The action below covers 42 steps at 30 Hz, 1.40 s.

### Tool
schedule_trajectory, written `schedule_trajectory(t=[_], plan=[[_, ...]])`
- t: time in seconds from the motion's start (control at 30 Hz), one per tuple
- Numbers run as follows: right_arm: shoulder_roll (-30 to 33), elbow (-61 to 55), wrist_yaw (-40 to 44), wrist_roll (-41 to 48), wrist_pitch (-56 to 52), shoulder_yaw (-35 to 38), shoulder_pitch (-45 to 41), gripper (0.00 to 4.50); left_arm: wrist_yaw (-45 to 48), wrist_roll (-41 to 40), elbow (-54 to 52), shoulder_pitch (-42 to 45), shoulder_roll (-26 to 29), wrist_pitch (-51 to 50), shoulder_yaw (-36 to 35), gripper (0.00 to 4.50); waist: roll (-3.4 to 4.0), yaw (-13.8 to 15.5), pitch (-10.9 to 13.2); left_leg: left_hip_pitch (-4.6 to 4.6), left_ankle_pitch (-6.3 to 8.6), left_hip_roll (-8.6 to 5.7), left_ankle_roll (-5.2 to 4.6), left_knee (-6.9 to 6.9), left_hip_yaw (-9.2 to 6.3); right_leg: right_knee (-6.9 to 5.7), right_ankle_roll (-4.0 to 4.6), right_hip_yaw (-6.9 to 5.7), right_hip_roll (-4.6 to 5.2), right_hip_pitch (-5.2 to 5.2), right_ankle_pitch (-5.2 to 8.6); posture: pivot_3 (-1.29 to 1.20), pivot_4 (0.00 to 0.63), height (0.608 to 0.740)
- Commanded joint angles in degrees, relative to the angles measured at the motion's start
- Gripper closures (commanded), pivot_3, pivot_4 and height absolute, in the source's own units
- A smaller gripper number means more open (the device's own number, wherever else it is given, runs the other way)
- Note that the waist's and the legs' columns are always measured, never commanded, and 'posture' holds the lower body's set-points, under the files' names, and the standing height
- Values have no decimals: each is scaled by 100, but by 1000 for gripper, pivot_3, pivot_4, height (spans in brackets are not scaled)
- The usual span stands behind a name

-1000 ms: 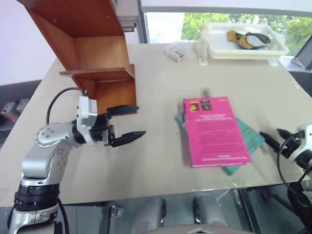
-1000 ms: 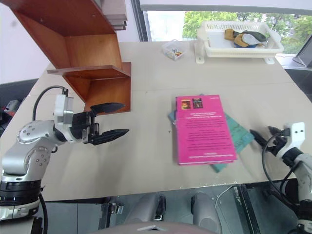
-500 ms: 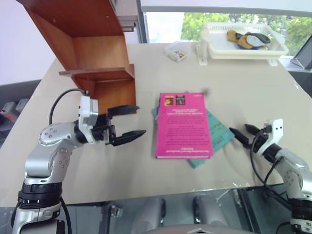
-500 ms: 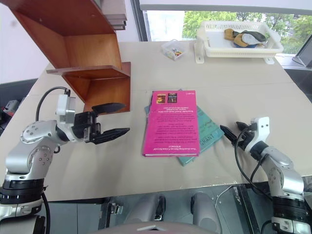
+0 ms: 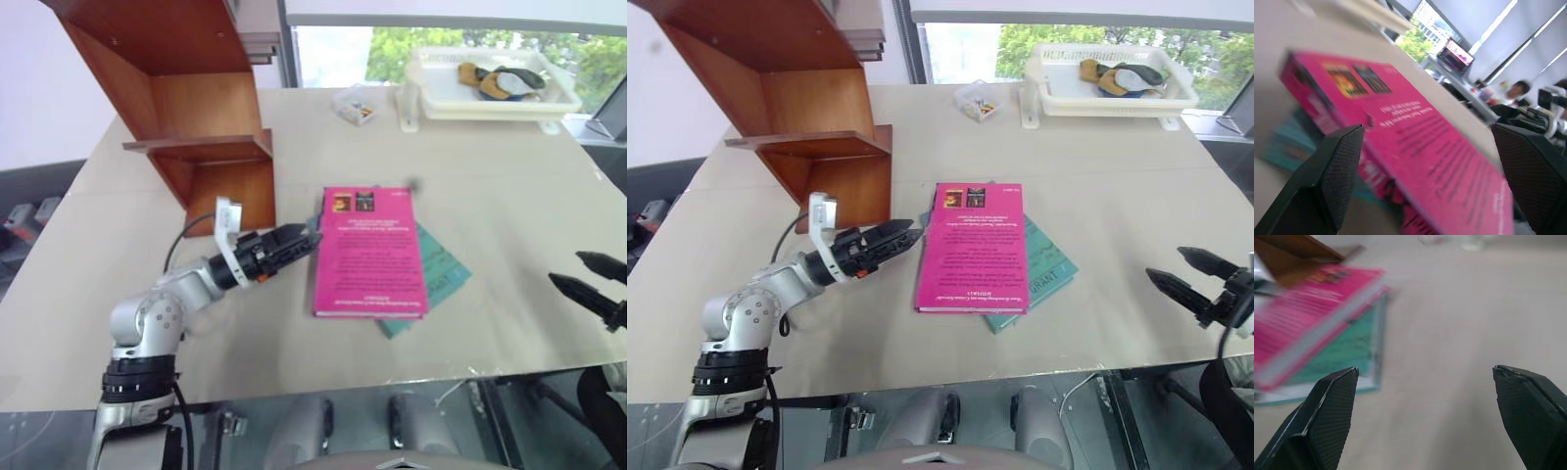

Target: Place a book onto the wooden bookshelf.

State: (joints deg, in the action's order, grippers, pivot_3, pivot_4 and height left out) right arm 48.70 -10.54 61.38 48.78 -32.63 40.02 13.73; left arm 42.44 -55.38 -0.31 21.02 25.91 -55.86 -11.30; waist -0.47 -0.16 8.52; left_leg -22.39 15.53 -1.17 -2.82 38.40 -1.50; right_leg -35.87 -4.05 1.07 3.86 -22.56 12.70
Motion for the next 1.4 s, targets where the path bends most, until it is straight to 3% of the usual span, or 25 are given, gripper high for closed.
schedule_trajectory(t=[0.03,0.3,0.83,1.33,1.4], plan=[[200,-520,174,830,-612,600,139,0,-427,-490,839,330,-105,-1070,-277,21,-3,-39,-1,3,0,3,0,1,1,0,0,2,-6,3,0,0,150,740],[-34,-1015,46,889,-645,736,521,0,-998,-364,2116,1026,-239,-1198,-906,21,-20,-24,9,3,0,1,1,0,3,1,1,6,-7,2,1,0,150,740],[-59,-1084,53,854,-666,570,454,0,-905,-799,1604,784,-778,-2815,-671,21,-18,104,8,-12,1,-10,5,-2,1,5,3,7,31,-12,0,0,150,740],[202,-1687,736,2314,-1539,839,863,0,-292,-411,2078,1067,-960,-3080,15,21,-17,136,7,-25,1,-21,5,-2,-11,13,12,4,64,-13,5,0,150,740],[302,-1712,877,2214,-1558,859,993,0,-229,-355,2155,1152,-978,-3082,52,553,-18,143,8,-26,1,-22,4,-2,-12,14,11,2,65,-13,4,0,150,740]])
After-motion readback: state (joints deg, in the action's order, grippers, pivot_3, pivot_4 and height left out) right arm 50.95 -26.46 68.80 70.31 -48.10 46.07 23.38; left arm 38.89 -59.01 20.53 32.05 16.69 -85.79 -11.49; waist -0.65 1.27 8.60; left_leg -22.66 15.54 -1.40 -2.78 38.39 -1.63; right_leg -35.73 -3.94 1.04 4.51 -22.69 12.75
